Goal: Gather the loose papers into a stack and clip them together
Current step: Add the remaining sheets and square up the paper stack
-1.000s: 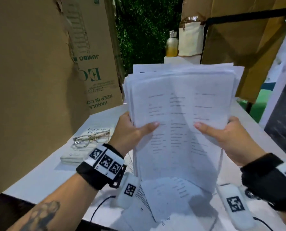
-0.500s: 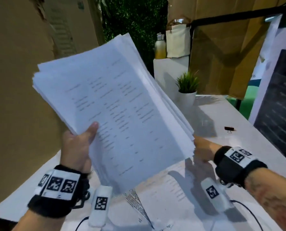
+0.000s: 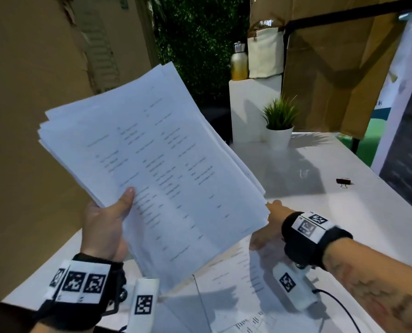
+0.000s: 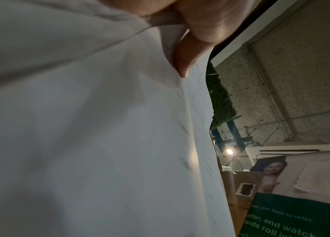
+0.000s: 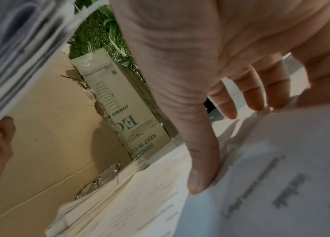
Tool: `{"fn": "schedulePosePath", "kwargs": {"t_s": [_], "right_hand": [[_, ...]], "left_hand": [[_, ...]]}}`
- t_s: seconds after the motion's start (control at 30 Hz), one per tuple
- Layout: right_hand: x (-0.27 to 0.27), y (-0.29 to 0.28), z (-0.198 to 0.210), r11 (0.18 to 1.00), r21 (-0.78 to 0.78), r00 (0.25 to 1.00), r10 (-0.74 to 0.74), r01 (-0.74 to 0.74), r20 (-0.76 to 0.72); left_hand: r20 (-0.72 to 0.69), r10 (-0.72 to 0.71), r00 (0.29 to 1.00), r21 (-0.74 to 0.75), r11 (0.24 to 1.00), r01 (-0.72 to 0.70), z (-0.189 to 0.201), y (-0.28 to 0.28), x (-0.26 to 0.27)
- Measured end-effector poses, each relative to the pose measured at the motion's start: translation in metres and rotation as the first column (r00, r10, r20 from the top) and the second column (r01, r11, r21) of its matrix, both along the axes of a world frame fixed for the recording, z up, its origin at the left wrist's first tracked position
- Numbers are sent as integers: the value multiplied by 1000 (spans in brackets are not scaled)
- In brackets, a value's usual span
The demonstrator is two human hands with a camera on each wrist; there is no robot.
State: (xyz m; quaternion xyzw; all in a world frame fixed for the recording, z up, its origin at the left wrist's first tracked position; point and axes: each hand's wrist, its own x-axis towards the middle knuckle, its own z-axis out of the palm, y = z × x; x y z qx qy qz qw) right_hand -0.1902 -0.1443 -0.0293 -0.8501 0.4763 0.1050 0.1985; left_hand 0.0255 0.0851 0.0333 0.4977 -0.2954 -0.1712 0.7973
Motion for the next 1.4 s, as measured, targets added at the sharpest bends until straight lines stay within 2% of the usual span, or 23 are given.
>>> {"fn": "schedulePosePath", "kwargs": {"t_s": [0.17,0.23,0.3,0.4,0.5,0.57,0.67,0.87,0.93,1.0,1.07,1.13,1.27,1.4], "right_hand": [[-18,1,9,995,69,984,-76,66,159],[-29,-1,15,992,86,938,-115,92,327],[-44,-5,21,983,130,817,-178,127,549],[-68,-5,38,967,228,586,-253,118,770],[-80,0,56,932,362,305,-338,-25,890],[-83,7,70,903,409,222,-376,-131,900],[-82,17,83,847,472,199,-433,-245,879],[-77,27,85,795,544,255,-485,-270,836],[-76,29,87,790,521,297,-439,-322,848],[-74,32,90,819,450,339,-336,-355,879],[-69,33,92,861,389,355,-270,-326,895],[-63,35,96,882,363,350,-252,-301,902],[-54,39,104,868,341,303,-236,-362,923],[-43,47,106,877,282,152,-241,-390,959]], "left_hand": [[-33,-26,999,7,1000,26,-1,2,-2],[-61,-72,996,9,997,73,-1,2,-3],[-94,-121,988,13,992,123,-2,1,-4],[-171,-198,965,28,978,206,-4,-4,-9],[-296,-291,910,20,951,310,-9,-13,-20],[-381,-363,850,-2,920,392,-9,-20,-31],[-443,-447,777,-40,876,481,-5,-29,-48],[-506,-437,744,18,857,515,-8,-39,-59],[-514,-435,740,46,847,530,-12,-39,-60],[-516,-454,726,61,826,560,-14,-38,-62],[-486,-457,745,81,826,559,-14,-37,-62],[-421,-427,800,98,855,508,-13,-36,-58],[-221,-364,905,61,921,386,-7,-31,-51],[-83,-318,944,-9,948,319,-2,-19,-46]]}}
